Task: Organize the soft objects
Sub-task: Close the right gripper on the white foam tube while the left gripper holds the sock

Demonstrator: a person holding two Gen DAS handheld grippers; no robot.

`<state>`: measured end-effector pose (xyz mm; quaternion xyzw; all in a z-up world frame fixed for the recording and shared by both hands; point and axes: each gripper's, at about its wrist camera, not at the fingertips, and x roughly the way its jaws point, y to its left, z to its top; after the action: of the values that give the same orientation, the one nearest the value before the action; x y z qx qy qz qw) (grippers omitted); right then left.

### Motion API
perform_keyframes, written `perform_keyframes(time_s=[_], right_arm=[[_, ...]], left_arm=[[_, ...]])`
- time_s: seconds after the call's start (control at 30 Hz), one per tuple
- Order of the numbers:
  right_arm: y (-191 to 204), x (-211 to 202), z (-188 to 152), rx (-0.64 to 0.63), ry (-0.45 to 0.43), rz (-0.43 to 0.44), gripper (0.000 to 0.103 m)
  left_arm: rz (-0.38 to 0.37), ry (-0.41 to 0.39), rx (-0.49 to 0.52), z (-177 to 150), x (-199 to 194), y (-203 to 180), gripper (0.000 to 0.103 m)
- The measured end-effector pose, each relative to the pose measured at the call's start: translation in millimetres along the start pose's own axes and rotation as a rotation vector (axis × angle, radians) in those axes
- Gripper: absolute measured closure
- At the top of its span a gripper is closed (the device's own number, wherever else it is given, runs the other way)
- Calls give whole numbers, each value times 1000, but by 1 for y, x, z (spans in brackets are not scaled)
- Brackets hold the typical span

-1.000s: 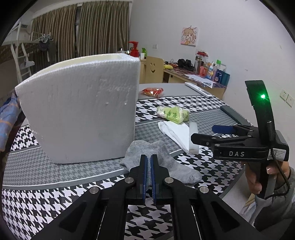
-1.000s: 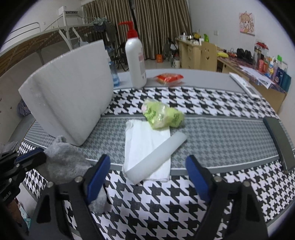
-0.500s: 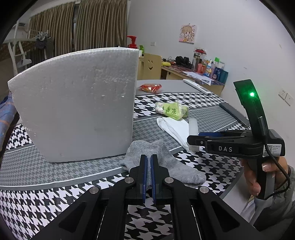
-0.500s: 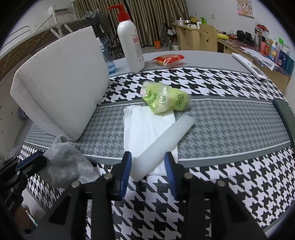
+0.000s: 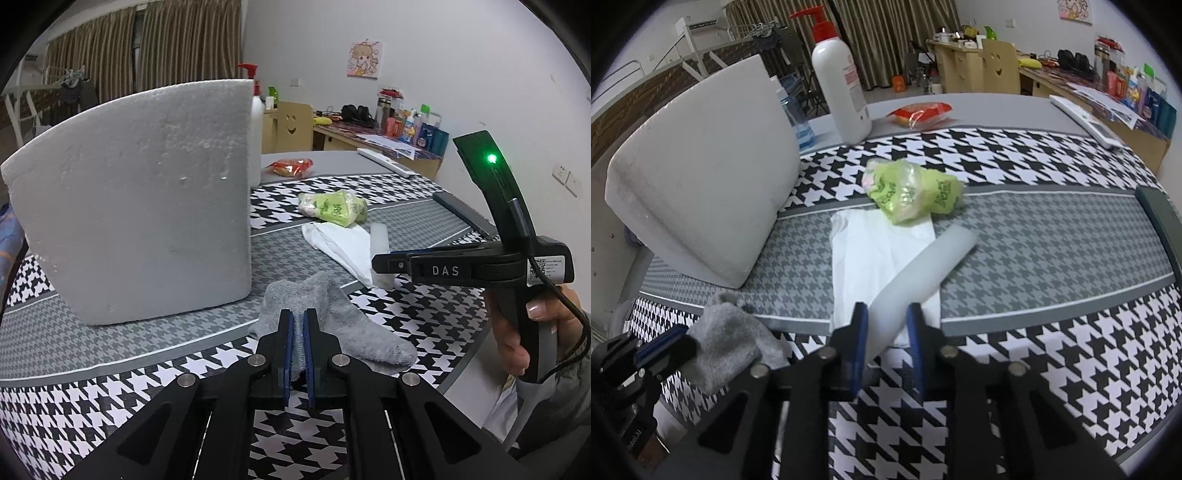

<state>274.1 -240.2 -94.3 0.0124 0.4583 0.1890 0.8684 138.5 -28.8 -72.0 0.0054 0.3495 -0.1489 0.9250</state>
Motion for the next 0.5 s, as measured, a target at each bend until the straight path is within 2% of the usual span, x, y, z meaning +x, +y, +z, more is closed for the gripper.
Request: perform_keyframes(time_s=[0.03, 0.07, 0.1, 0.17, 0.33, 0.43, 0.5], right_arm=[[0, -1, 0, -1, -3, 1, 83], [1, -3, -1, -2, -10, -2, 90], [1, -6, 0, -4, -17, -2, 91], [1, -9, 0, -7, -25, 0, 92], [3, -9, -2, -23, -22, -12, 92], [6, -10, -2, -30, -28, -21, 91], [6, -10, -2, -28, -26, -24, 86]], left_arm=[[-1, -1, 4, 0, 0, -1, 93], [-3, -3, 6, 0, -1, -2, 85], [-8, -3, 7, -1, -1, -3, 79], [-8, -2, 16, -1, -1, -6, 53], [-14, -6, 30, 0, -2, -12, 42], [-3, 16, 36, 1, 6, -15, 42], [12, 36, 34, 2, 12, -15, 42]])
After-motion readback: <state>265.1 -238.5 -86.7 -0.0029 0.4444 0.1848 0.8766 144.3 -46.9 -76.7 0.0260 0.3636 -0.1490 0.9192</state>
